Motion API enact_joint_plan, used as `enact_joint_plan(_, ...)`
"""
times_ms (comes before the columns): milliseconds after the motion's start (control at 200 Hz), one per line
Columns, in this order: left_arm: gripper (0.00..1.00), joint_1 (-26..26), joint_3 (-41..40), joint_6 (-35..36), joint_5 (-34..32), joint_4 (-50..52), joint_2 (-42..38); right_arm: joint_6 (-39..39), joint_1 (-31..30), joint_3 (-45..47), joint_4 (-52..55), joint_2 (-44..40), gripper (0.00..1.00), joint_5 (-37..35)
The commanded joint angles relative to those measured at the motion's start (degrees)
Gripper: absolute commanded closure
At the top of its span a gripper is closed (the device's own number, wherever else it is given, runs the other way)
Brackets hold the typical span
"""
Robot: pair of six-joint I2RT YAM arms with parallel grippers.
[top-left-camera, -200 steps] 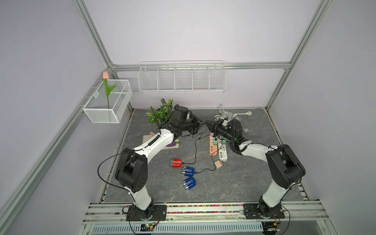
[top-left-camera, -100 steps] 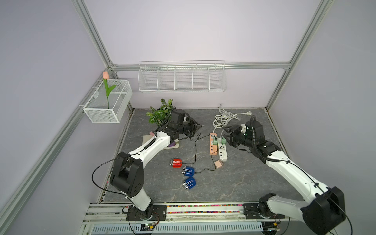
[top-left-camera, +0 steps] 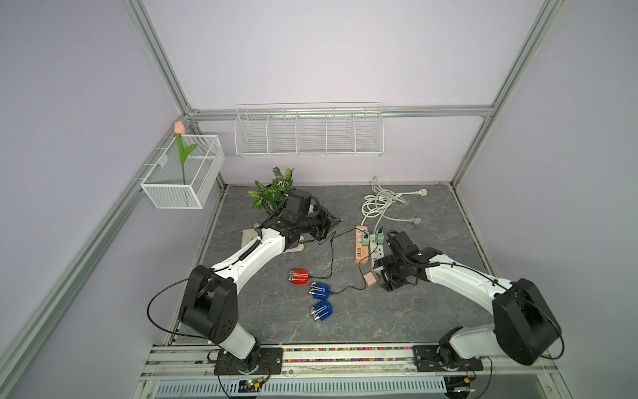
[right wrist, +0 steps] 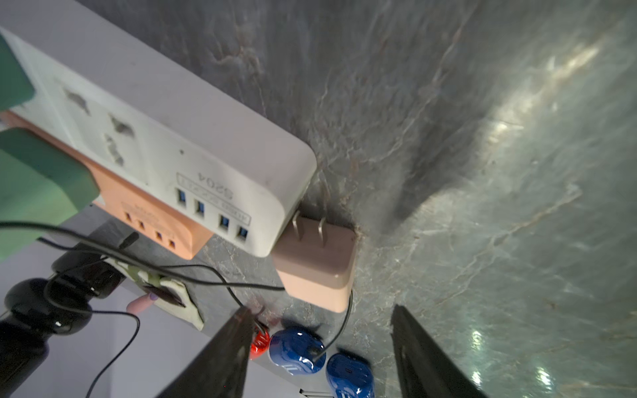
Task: Charge the electric shaver
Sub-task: Pick up the plug from the center of the board.
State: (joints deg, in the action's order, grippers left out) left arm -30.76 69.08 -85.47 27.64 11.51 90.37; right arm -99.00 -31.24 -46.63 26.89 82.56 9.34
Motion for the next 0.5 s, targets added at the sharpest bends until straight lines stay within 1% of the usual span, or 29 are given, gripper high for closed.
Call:
enact_joint_plan(0,1.00,0.08,-0.79,-0.22,1.44,0.15,-2.08,-3.41,-0.17,-1.80,-1.12,2.21,0.29,-0.77)
enact_joint_plan(165,1.00,0.02,-0.70,0.04,2.31,0.71,-2.21,-4.31,-0.19,-2.32,-2.13,5.48,0.28,-0.40)
enact_joint_plan(400,1.00,0.13,-0.44,0.39,2.77,1.41,-2.30,-4.76,-1.18,-3.34,0.17,8.89,0.29,-0.08)
enact_joint_plan(495,1.00,0.18,-0.43,0.39,2.77,1.56,-2.30,-4.99,-1.93,-3.33,1.35,10.29,0.30,-1.23)
